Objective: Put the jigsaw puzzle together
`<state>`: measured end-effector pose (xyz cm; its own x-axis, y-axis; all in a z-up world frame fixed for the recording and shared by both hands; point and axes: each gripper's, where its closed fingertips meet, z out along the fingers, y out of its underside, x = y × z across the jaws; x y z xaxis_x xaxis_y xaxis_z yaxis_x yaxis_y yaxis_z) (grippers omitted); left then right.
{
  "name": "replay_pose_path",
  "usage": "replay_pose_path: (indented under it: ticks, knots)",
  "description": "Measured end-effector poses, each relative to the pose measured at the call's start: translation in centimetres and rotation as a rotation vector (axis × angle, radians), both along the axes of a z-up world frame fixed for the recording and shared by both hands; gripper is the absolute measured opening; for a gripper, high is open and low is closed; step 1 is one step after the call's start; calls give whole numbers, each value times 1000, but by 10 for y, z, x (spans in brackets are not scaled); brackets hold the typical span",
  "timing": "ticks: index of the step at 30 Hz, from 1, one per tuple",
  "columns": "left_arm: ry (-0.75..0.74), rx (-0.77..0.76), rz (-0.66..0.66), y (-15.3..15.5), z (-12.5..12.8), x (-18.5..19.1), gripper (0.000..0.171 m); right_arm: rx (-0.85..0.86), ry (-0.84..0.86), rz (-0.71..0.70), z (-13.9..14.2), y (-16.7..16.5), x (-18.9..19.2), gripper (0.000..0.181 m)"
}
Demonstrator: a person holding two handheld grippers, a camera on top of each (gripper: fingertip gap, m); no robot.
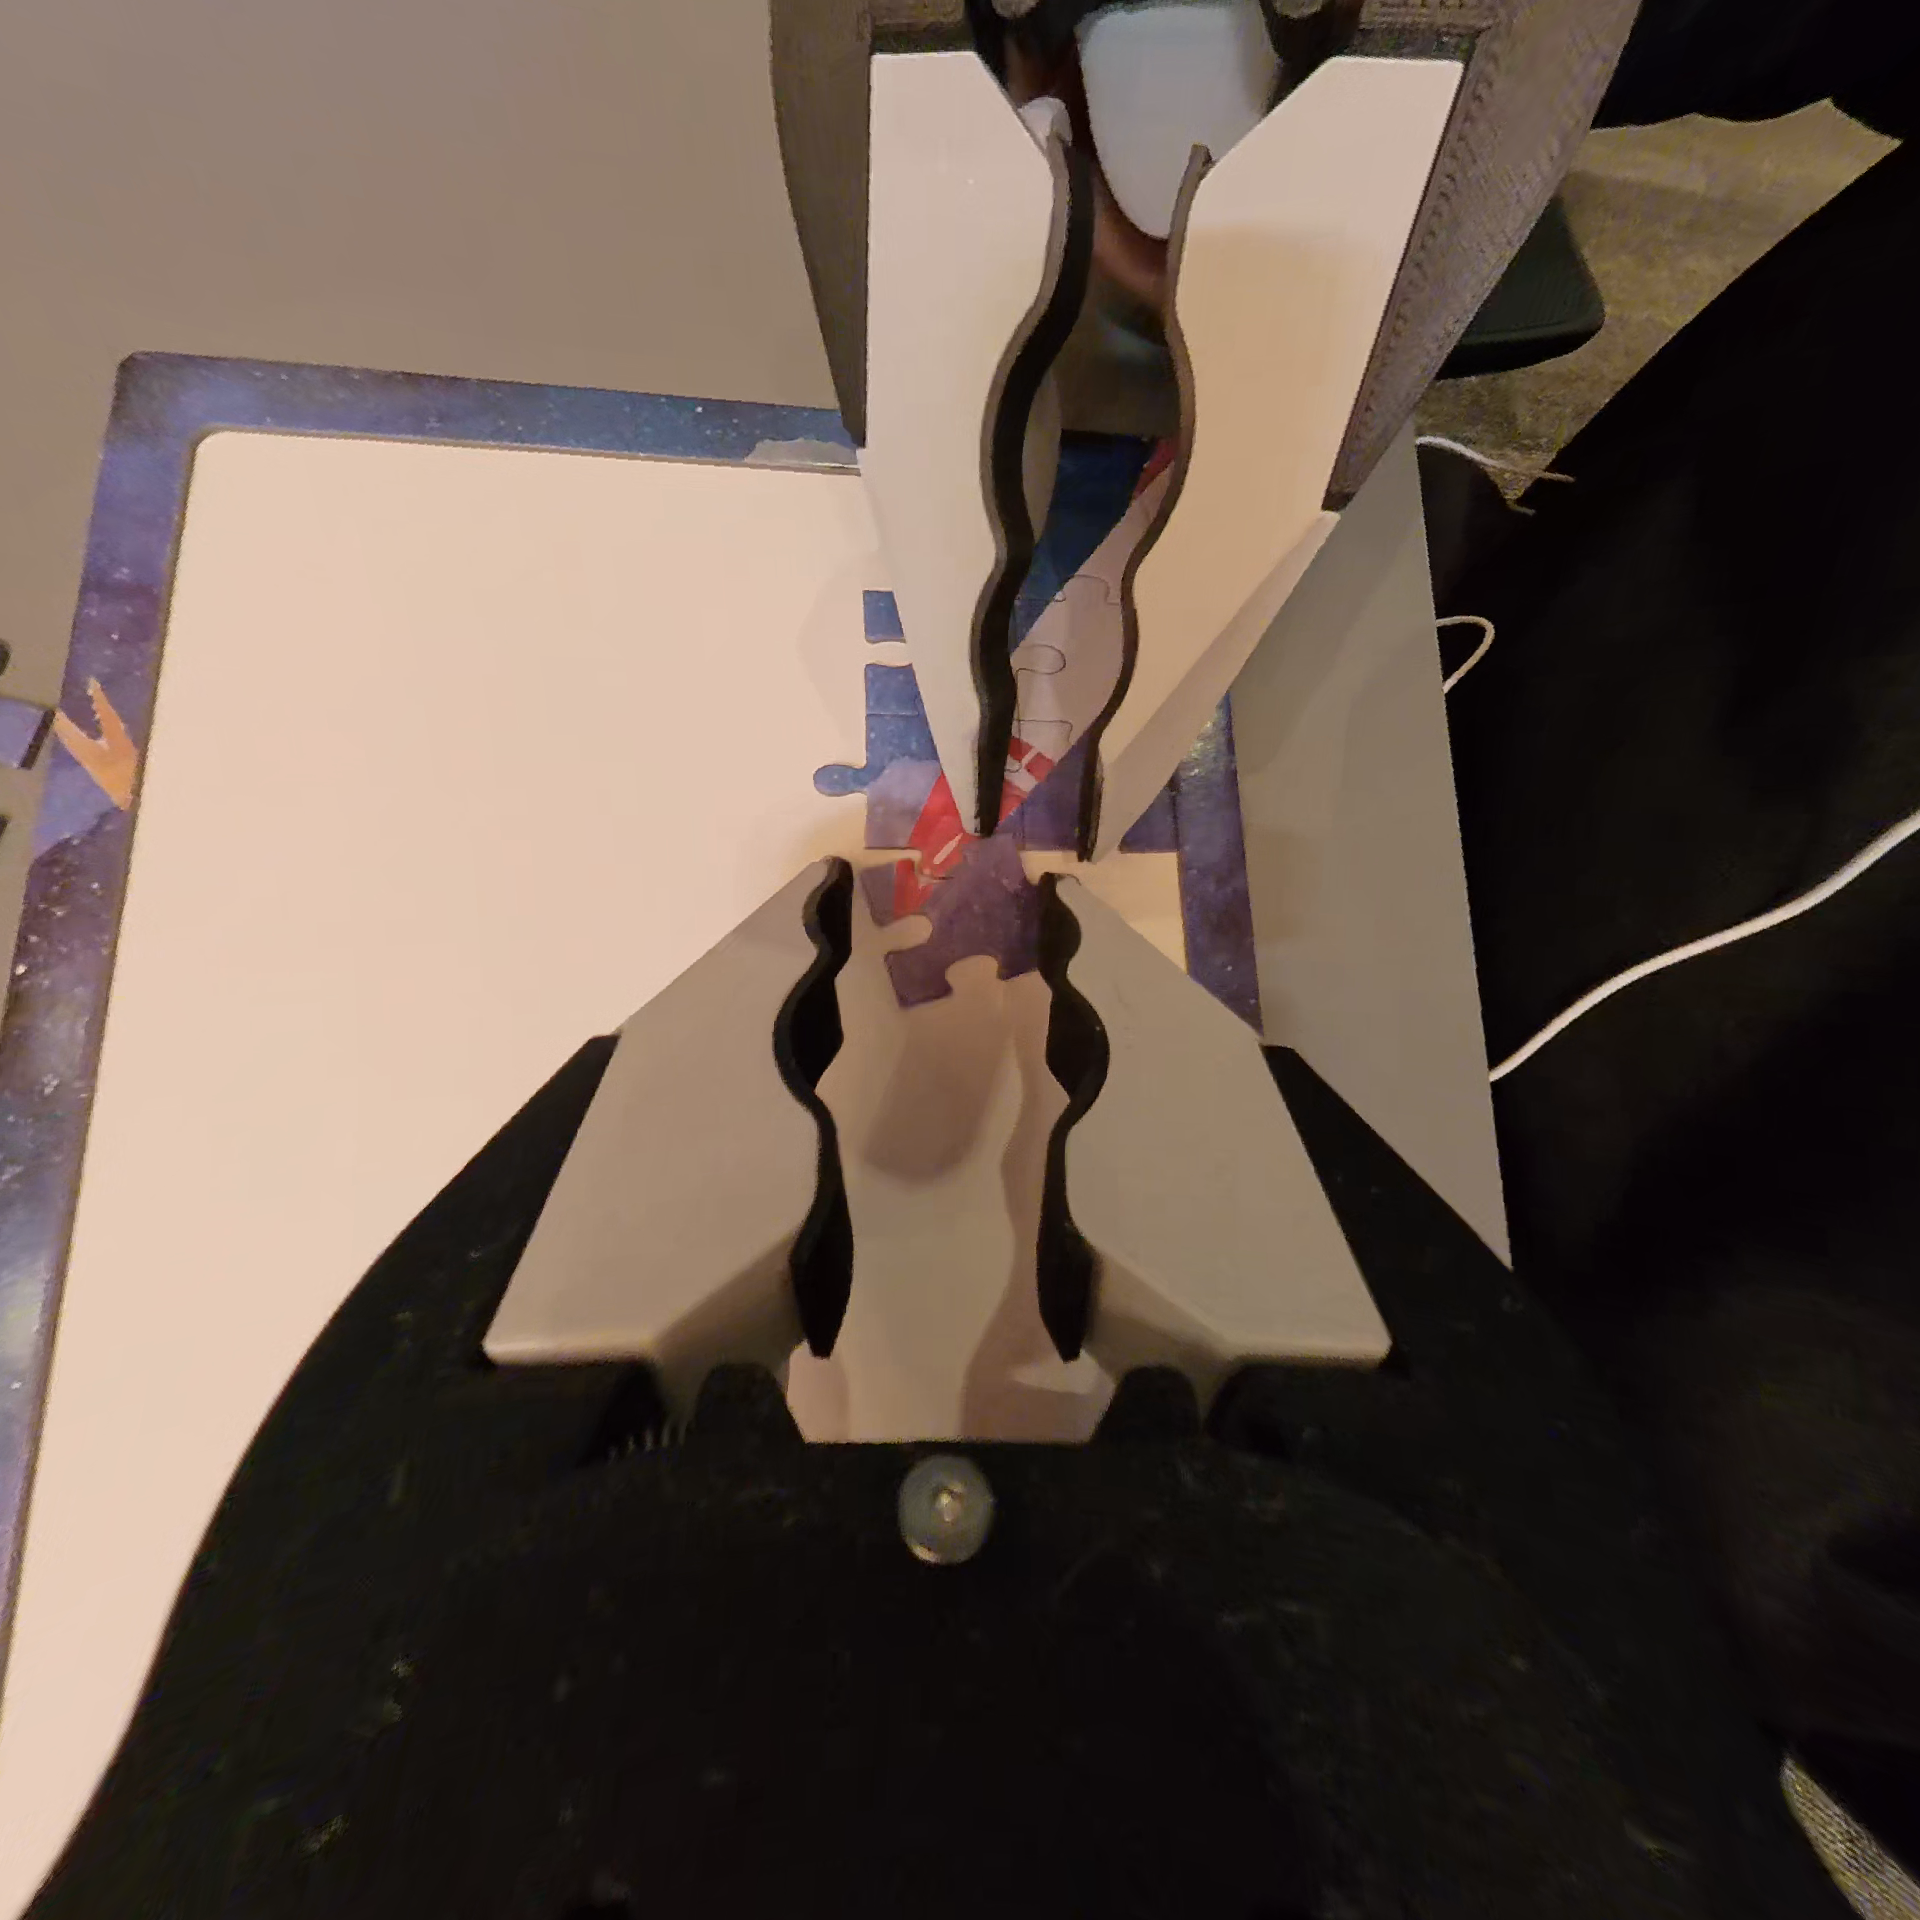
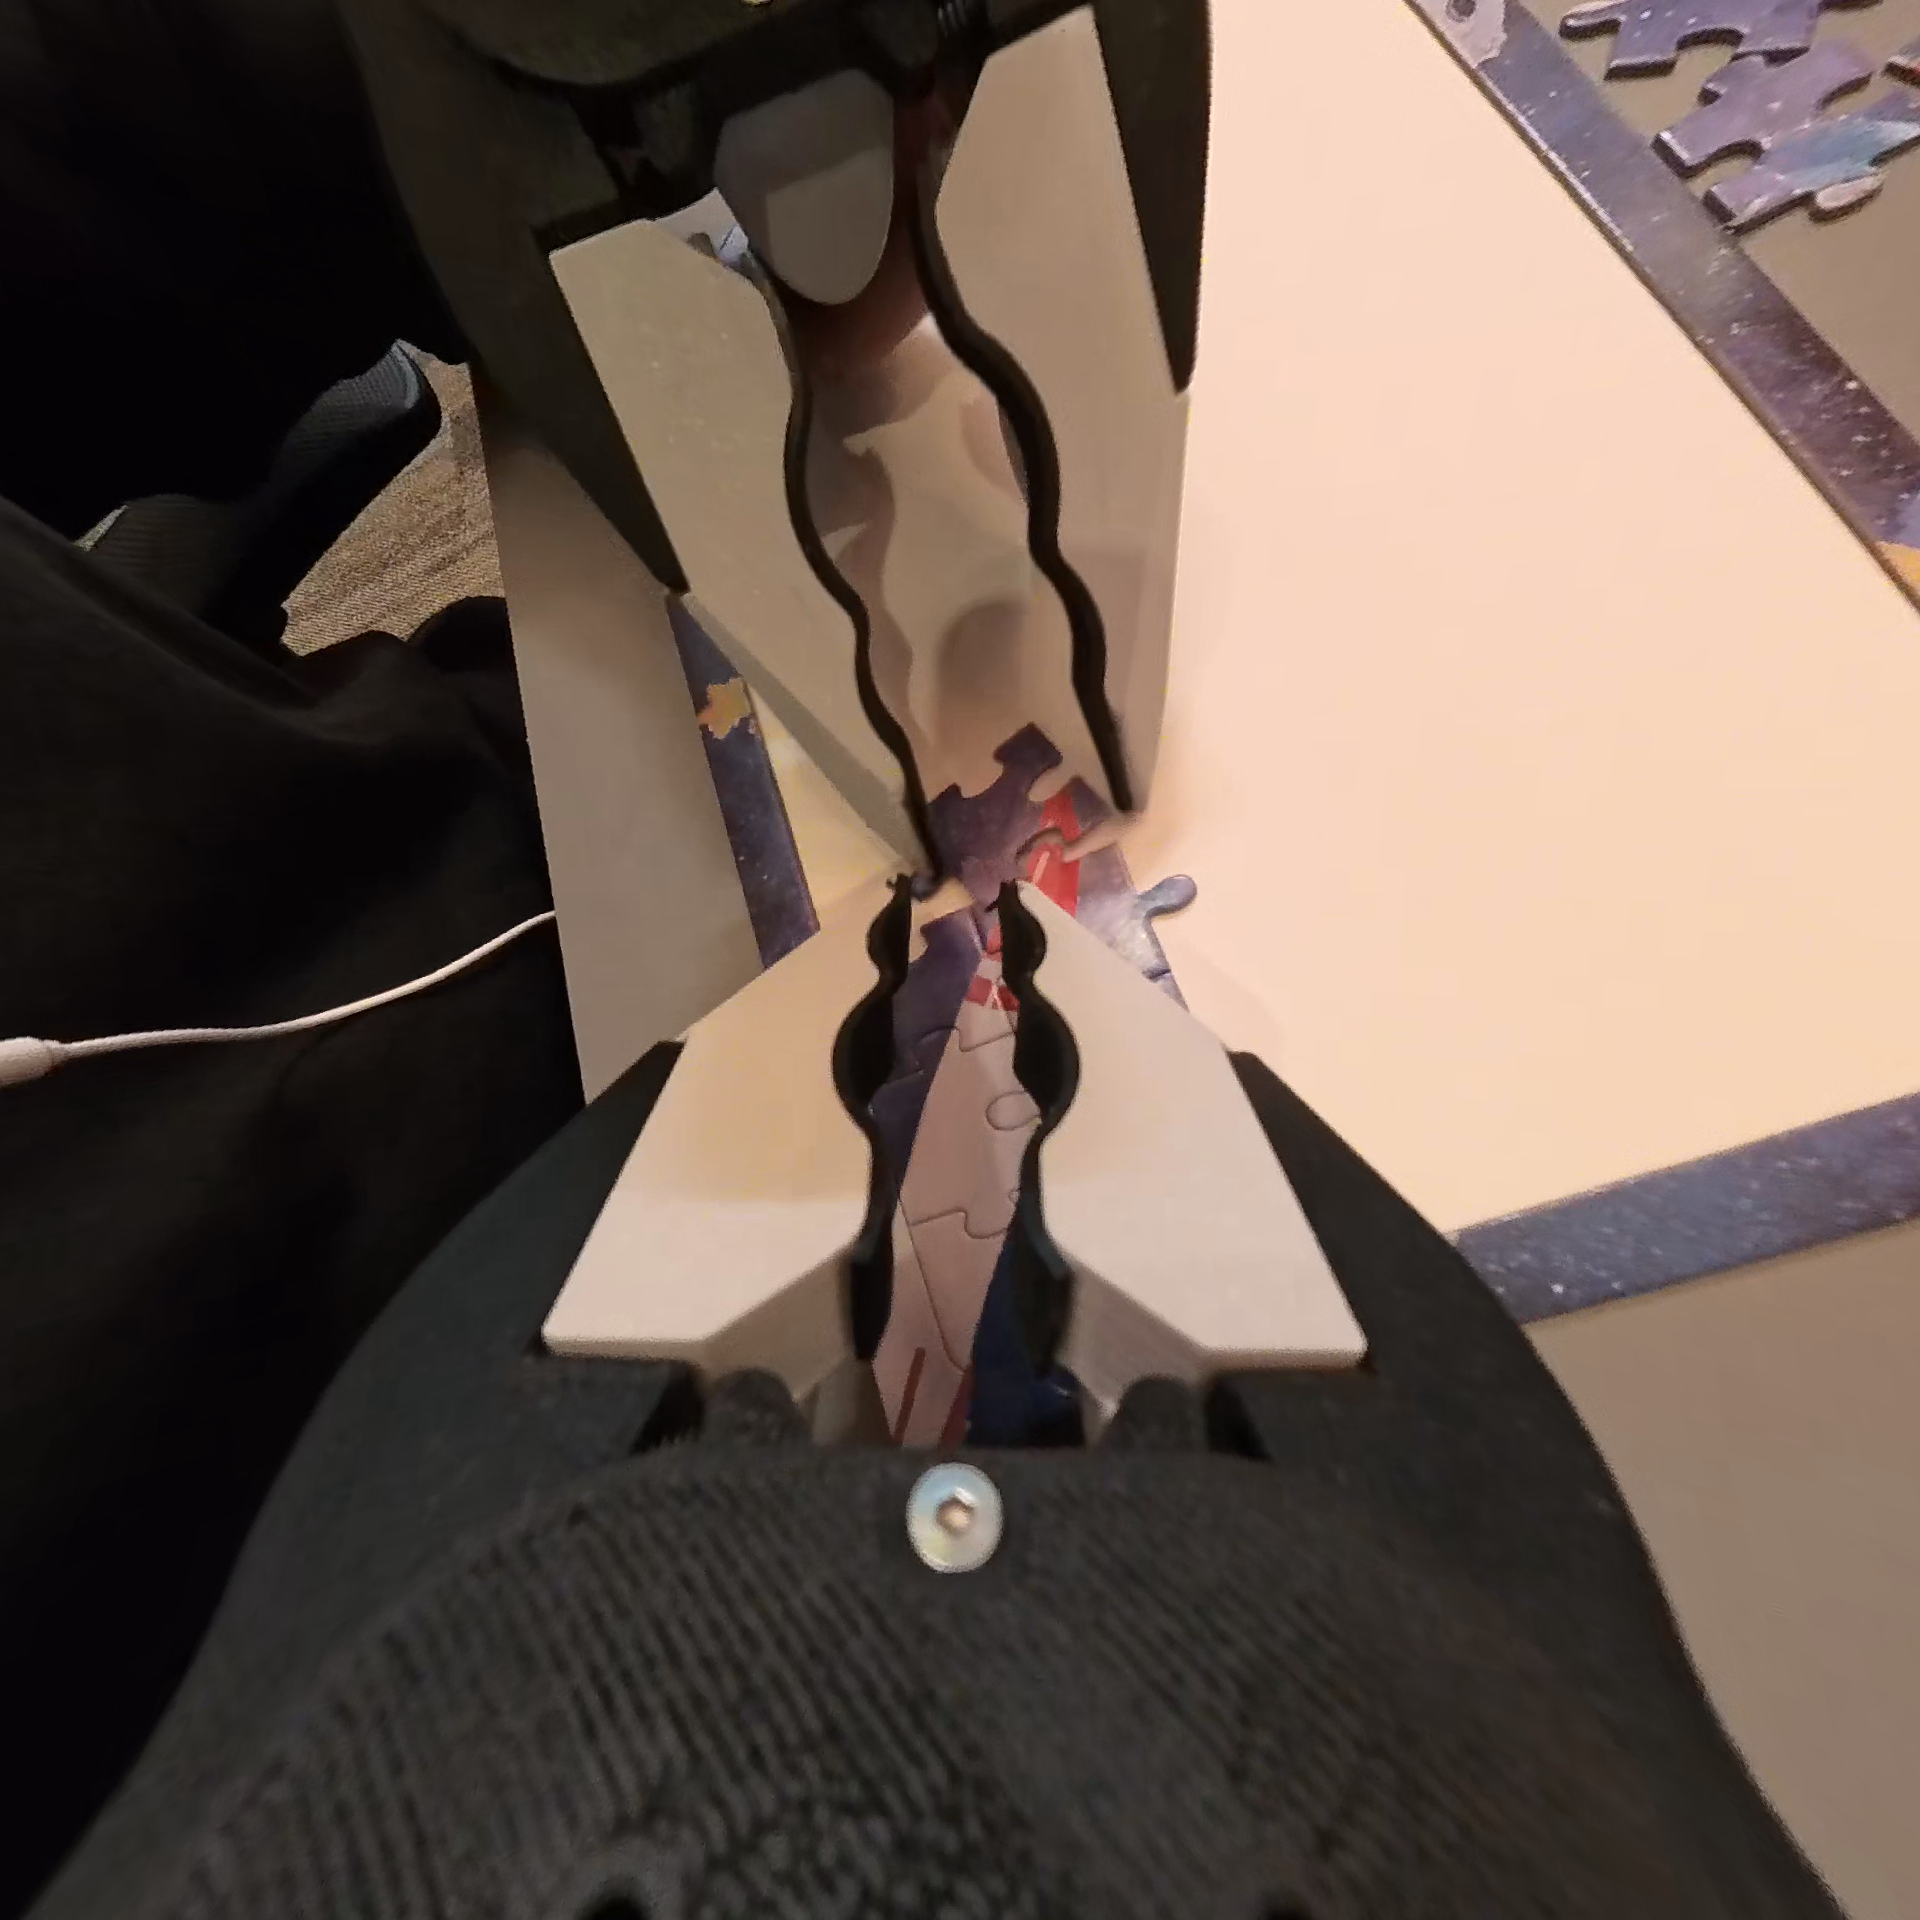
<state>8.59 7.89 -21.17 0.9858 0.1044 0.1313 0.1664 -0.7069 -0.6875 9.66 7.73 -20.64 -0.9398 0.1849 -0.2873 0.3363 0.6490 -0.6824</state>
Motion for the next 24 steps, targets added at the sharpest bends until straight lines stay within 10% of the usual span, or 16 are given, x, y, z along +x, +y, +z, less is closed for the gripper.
replay_pose_path:
  ticks: [24]
  knots:
    - [117,-37,113,-19,-1,2,42,-8,25,17,0,0,0,16]
